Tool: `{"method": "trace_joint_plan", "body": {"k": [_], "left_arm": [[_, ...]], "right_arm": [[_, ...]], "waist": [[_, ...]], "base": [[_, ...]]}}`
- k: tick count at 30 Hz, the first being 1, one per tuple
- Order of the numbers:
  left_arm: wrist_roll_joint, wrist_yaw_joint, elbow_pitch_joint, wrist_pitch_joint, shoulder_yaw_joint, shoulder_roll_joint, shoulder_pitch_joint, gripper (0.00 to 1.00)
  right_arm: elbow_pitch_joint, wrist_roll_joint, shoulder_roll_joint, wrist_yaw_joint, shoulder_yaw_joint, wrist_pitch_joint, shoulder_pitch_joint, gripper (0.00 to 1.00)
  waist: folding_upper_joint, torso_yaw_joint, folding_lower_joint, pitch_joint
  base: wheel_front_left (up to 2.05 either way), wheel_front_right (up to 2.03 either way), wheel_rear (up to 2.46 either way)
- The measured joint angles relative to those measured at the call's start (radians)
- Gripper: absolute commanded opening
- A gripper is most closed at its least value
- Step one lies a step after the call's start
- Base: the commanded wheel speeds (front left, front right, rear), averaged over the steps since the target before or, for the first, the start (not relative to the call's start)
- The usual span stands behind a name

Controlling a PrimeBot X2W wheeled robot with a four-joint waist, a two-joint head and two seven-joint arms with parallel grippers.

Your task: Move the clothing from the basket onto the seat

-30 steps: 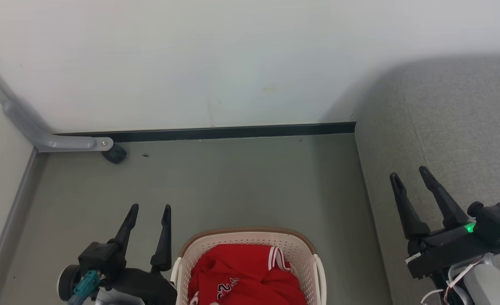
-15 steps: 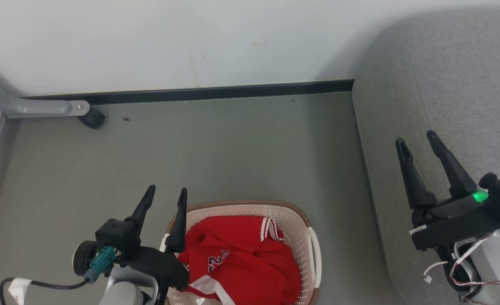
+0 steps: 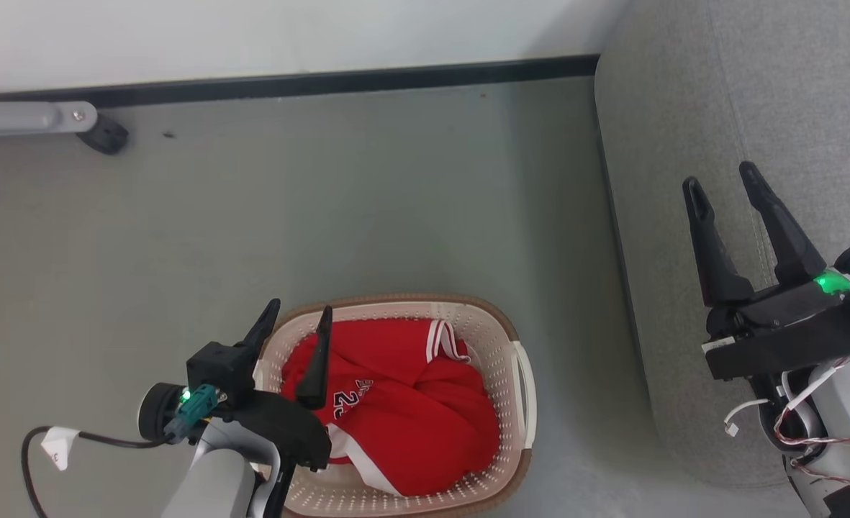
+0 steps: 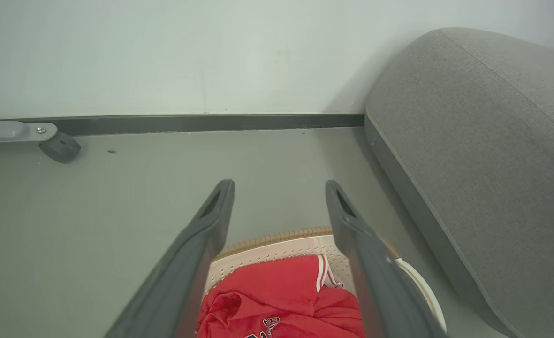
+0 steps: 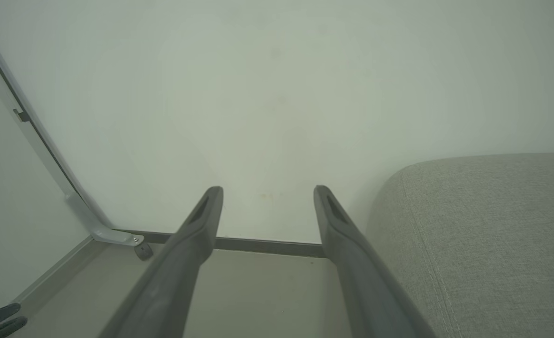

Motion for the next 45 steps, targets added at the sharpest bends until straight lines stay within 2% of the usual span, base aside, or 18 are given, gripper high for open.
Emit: {"method": "trace_joint_plan", "body": {"k": [19, 34, 45], "left_arm": [[-0.003, -0.010, 0.178, 0.002, -0.039, -0.013, -0.150, 1.00], [-0.014, -0.010, 0.313, 0.049, -0.068, -0.018, -0.290, 1.00], [-0.064, -0.009, 0.400, 0.082, -0.124, -0.017, -0.337, 1.00]], "right_arm": [[-0.053, 0.000, -0.008, 0.000, 0.000, 0.000, -0.112, 1.00], [-0.103, 0.005, 0.003, 0.000, 0.004, -0.007, -0.244, 1.00], [-0.130, 0.005, 0.017, 0.000, 0.020, -0.007, -0.298, 1.00]], "waist": [[0.0001, -0.047, -0.0001, 0.180], [0.0000, -0.087, -0.0001, 0.345], [0.0000, -0.131, -0.0001, 0.447]], "base": [[0.00, 0.00, 0.00], [0.00, 0.00, 0.00], [0.00, 0.00, 0.00]]}}
